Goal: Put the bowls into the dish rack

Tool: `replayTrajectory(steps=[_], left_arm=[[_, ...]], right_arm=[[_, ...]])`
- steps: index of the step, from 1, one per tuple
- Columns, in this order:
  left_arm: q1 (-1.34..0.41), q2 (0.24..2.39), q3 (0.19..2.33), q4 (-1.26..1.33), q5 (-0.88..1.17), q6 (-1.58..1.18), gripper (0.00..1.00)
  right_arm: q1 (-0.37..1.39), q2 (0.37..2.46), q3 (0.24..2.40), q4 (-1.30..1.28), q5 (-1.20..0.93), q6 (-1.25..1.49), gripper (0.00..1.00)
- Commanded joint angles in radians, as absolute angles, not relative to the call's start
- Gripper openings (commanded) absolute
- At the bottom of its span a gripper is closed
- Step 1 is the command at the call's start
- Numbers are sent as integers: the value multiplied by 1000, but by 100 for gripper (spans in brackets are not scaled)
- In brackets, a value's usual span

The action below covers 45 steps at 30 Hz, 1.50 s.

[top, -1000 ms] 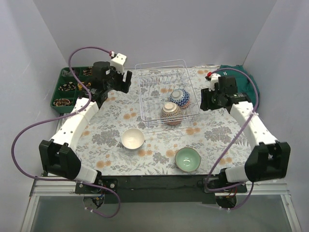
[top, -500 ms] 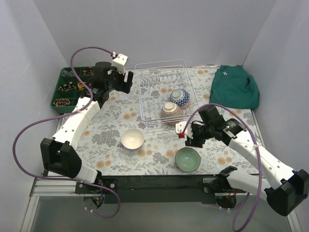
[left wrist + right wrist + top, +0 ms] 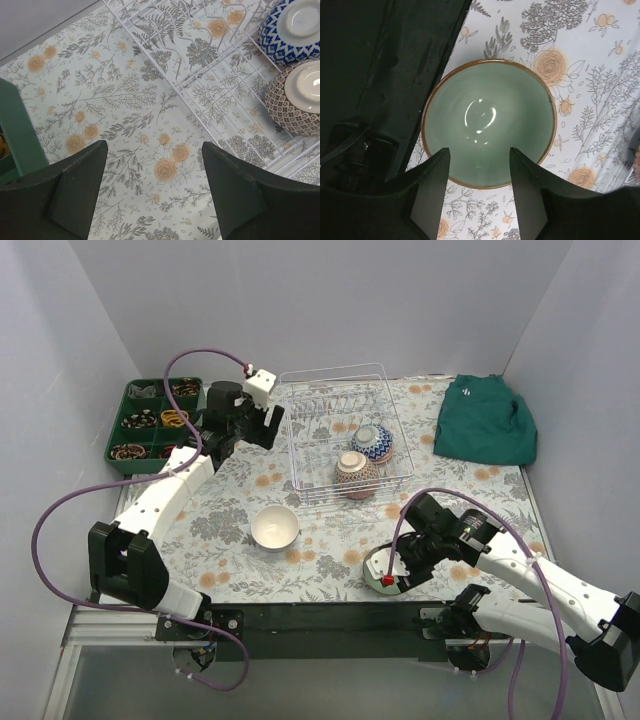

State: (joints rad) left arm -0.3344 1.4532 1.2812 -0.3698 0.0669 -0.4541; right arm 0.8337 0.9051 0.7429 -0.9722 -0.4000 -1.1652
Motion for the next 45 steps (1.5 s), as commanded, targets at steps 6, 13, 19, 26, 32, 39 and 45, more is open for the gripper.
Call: replayTrajectory(steps=[6, 13, 19, 26, 32, 39, 45], left_arm=[[-368, 1459, 1318, -390, 54, -468, 77], [-370, 1457, 1276, -365, 64, -502, 76], [-370, 1440, 1266, -365, 66, -502, 77], [-365, 1419, 1295, -388, 109, -486, 77], [-364, 1394, 1333, -387, 140, -459, 77], [-357, 1440, 1342, -285, -27, -538, 76], [-338, 1499, 1402, -291, -51, -656, 76]], right_arm=[[844, 884, 755, -1155, -425, -1359, 59], [844, 897, 681, -1089, -364, -1388, 59], [845, 930, 612, -954, -353, -1376, 46], [845, 931, 949, -1072, -367, -1277, 1], [845, 1139, 1345, -1132, -394, -1050, 1], [704, 1440, 1685, -918, -589, -603, 1], [492, 1733, 1925, -660, -880, -163, 1]])
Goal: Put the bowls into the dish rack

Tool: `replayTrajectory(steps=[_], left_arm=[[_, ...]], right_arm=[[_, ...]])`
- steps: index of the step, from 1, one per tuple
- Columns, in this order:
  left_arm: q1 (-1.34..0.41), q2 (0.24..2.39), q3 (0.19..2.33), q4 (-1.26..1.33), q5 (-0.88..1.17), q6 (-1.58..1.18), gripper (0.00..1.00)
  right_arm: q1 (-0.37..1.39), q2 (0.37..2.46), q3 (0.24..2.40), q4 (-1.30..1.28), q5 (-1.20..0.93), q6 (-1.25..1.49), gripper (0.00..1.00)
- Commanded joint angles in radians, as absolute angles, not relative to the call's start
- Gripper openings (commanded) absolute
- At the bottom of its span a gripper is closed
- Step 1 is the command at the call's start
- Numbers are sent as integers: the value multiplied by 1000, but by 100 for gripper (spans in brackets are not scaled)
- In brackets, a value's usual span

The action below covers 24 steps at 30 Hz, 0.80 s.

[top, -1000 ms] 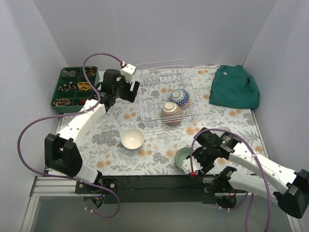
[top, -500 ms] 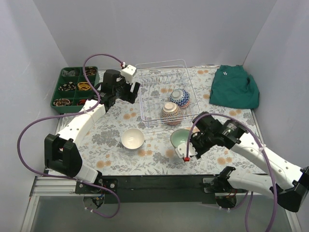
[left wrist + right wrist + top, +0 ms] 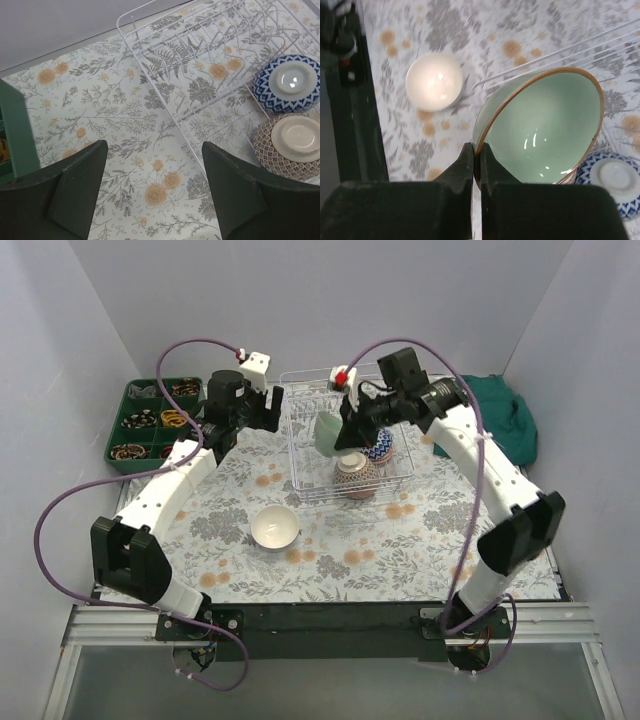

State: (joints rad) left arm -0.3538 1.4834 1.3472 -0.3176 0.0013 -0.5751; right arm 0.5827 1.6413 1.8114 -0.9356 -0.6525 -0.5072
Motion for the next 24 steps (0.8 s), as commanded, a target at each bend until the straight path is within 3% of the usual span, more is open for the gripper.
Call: replayTrajectory(steps=[1, 11, 17, 24], left_arm=[[-337, 1502, 1402, -291, -37, -663, 76], [-333, 1577, 1427, -359, 35, -649, 81], [-331, 1620, 1456, -383, 28, -598, 79], [-324, 1707, 1539, -391, -92, -563, 78]], right_arm=[[477, 1767, 1922, -611, -906, -119, 1], [402, 1940, 1727, -17, -1100, 558, 1], [376, 2083, 1723, 294, -1062, 851, 1], [397, 2148, 1692, 360, -993, 979, 1]])
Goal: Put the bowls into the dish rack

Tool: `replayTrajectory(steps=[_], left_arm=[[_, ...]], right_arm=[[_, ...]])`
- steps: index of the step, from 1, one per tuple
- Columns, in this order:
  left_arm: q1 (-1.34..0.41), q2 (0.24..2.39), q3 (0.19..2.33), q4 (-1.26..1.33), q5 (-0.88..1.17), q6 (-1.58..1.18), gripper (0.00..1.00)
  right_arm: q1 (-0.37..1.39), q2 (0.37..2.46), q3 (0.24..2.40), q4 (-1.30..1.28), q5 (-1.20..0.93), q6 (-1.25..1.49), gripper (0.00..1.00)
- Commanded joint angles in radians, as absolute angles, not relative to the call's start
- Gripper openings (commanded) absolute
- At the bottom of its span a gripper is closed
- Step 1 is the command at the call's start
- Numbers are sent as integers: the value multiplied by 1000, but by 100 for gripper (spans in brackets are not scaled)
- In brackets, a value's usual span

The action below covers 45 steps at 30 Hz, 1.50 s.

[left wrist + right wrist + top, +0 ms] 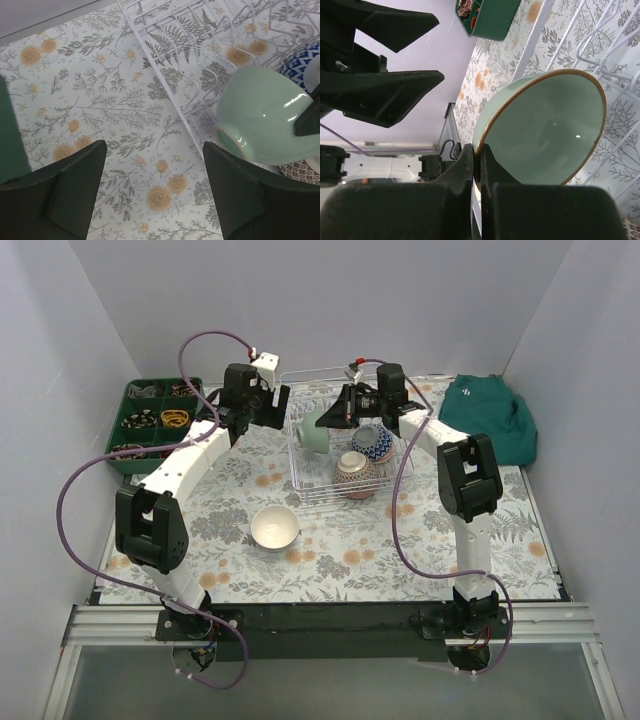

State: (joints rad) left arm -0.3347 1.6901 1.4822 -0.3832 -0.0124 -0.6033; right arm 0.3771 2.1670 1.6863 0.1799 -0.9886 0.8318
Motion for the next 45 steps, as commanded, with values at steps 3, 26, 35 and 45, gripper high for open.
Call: replayTrajectory(steps=[3, 26, 35, 45], left_arm=[[-315, 1730, 1557, -394, -109, -558, 77], [-325, 1755, 1559, -396, -87, -574, 77], [-325, 1749, 1552, -402, -66, -589, 77], [-325, 1726, 1532, -374, -11, -604, 76]], right_arm=[[408, 2161, 1690, 361, -979, 994, 1], [437, 2237, 1620, 353, -959, 1072, 1], [416, 2223, 1594, 189, -927, 967, 7], [411, 2163, 1612, 31, -850, 799, 23]])
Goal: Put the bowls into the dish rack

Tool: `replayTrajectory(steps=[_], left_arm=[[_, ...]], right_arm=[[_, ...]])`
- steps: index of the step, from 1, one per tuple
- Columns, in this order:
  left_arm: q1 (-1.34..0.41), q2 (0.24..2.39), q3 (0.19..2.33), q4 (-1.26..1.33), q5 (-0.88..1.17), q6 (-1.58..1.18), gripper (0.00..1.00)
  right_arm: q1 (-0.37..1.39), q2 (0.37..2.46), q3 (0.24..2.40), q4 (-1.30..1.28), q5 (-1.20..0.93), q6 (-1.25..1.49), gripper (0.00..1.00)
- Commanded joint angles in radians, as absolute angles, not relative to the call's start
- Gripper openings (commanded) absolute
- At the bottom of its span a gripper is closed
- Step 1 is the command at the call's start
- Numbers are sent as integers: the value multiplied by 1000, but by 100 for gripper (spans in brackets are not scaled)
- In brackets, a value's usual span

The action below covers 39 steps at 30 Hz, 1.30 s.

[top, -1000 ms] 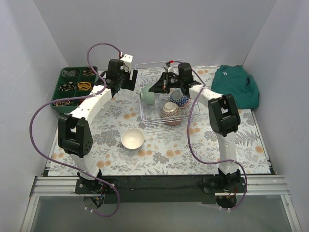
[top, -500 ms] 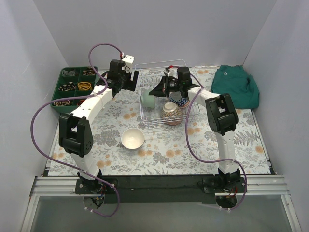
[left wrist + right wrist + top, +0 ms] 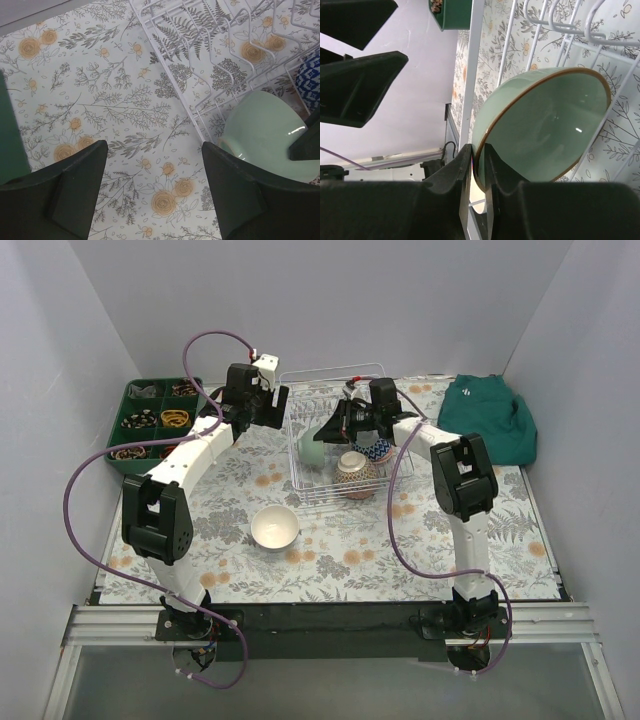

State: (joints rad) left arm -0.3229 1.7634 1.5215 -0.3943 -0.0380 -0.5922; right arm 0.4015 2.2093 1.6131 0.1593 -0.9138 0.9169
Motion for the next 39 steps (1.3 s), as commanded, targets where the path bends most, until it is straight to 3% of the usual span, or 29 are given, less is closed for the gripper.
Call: replayTrajectory(steps=[1, 5, 15, 16, 17, 18, 22, 27, 33, 35, 36, 39], left_arm=[[-325, 1724, 1531, -373, -6, -606, 76], [-325, 1710, 1519, -365, -2, -609, 76], [-324, 1680, 1459, -318, 60, -624, 76], [-325, 1680, 1459, -316, 61, -626, 76], [-325, 1680, 1457, -310, 63, -626, 76], [-325, 1680, 1456, -307, 63, -627, 76], [-325, 1672, 1440, -284, 66, -643, 76], [-325, 1655, 1417, -258, 74, -650, 76], [-325, 1632, 1382, -229, 69, -657, 76], [-325, 1625, 1378, -229, 71, -661, 76], [-325, 1621, 1376, -227, 71, -664, 76], [-331, 1602, 1358, -227, 57, -655, 76]], right_arm=[[410, 2160, 1614, 19, -839, 787, 25], [403, 2138, 1626, -58, -798, 720, 37], [391, 2068, 1695, -314, -568, 555, 39], [393, 2065, 1715, -383, -496, 513, 53], [396, 2056, 1729, -408, -471, 502, 55], [396, 2054, 1756, -428, -454, 493, 65], [402, 2028, 1778, -488, -372, 434, 65], [407, 1980, 1786, -553, -278, 387, 55], [413, 1967, 1750, -531, -313, 331, 45], [420, 1986, 1752, -523, -301, 327, 36], [423, 1994, 1756, -523, -304, 322, 25], [433, 2032, 1782, -512, -308, 318, 3]])
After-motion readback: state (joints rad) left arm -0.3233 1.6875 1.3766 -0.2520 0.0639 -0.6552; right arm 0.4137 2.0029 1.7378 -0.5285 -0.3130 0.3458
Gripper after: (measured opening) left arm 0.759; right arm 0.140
